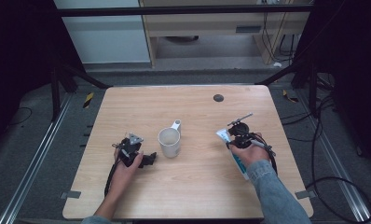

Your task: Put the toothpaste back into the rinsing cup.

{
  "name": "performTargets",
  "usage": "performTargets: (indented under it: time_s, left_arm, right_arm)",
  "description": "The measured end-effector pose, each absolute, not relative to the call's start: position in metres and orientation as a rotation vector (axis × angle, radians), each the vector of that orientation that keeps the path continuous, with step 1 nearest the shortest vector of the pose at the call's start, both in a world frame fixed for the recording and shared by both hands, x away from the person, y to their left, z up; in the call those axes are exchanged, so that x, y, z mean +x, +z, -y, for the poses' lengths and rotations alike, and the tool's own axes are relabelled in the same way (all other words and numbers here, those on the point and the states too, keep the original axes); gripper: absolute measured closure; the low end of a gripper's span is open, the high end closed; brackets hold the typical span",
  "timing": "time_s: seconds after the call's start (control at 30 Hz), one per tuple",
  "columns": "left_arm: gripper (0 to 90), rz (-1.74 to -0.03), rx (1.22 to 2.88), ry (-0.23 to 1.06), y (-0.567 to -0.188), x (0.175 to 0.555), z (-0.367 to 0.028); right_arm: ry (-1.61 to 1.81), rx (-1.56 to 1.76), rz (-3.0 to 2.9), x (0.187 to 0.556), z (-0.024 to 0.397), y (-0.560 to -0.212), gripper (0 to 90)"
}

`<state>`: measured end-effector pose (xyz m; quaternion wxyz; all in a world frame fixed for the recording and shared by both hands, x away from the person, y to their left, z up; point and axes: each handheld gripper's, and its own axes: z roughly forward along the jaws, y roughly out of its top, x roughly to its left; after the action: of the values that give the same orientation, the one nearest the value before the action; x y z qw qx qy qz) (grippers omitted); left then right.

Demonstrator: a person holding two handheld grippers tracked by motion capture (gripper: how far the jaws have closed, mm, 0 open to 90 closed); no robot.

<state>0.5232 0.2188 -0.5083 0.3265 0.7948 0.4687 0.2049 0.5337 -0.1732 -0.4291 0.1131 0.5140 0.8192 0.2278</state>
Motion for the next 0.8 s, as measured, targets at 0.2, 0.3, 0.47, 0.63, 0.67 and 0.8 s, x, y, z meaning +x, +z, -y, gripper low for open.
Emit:
performTargets:
  time_s: [0.2,0.3,0.47,0.63,0.67,0.8]
  left_arm:
    - [0.0,-1.228,2.082,0.537,-0.508,0.523,-0.219]
    - [0.0,-1.228,2.083,0.537,-0.508,0.523,-0.219]
    - [0.0,-1.228,2.082,0.537,-0.508,0.523,-0.219]
    - [0.0,-1.228,2.083,0.537,-0.508,0.523,-0.219]
    - [0.0,-1.228,2.082,0.537,-0.508,0.523,-0.219]
    - [0.0,-1.228,2.083,0.537,-0.508,0.523,-0.219]
  right_arm:
    - [0.701,1.484,-2.362,0.54,0.181,-0.41,79.7]
    - [0.73,1.472,-2.332,0.544,0.185,-0.403,79.7]
    - [0.765,1.477,-2.284,0.55,0.19,-0.397,79.7]
    - [0.807,1.483,-2.232,0.558,0.193,-0.394,79.7]
    - [0.817,1.479,-2.218,0.56,0.194,-0.394,79.7]
    - [0.834,1.461,-2.167,0.564,0.195,-0.395,79.7]
